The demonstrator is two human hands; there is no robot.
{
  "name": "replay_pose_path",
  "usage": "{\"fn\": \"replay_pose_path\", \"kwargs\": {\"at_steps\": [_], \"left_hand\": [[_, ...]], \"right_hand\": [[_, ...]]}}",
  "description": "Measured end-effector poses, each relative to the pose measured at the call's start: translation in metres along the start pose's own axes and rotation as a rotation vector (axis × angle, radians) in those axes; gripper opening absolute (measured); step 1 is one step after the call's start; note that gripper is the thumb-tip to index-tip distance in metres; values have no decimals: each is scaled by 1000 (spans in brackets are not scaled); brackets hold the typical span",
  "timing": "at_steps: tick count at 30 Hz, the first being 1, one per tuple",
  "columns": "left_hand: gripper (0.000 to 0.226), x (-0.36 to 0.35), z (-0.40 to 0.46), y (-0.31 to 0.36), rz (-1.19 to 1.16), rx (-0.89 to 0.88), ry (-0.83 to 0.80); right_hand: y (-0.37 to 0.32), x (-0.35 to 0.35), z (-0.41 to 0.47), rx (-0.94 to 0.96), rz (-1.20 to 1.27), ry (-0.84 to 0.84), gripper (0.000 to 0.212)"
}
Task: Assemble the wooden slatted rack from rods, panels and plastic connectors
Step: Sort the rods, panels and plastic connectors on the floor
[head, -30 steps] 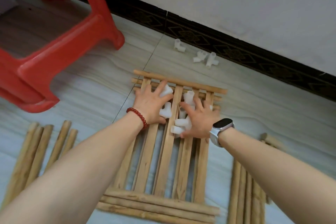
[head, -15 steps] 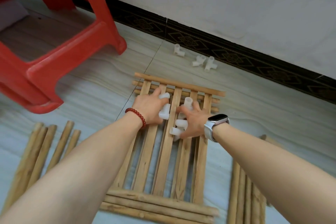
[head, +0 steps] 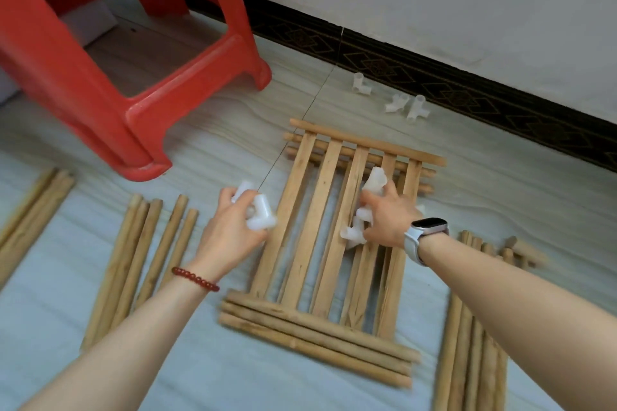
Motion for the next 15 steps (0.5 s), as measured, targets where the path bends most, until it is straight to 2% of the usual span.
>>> {"fn": "replay_pose_path", "kwargs": {"at_steps": [3,7,9,12,15], "left_hand": [[33,7,-60,-55,24,177,-25],[23,3,-116,-114,74,346,-128],[19,6,-134,-132,81,366,-135],[31,10,-141,-143,142,373,-116],[35,11,-137,-140,295,342,-149]], "right_hand": [[-13,-3,-10,-33,-30,-52,53],[-26,4,-30,-57,-87,63,46],[-48,8,-44,5,-165,134,43],[-95,0,-65,154,-203,165,44],[-156,-23,-79,335,-70,114,44]]}}
Point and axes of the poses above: each hand's wrist, its own z-axis towards the middle knuckle, its own x-axis out of the back of the hand, y = z × x, the point moved 6 cm from there along z, towards the middle knuckle, and after that the axes turned 3 degrees about -y, right-handed, at the moved point
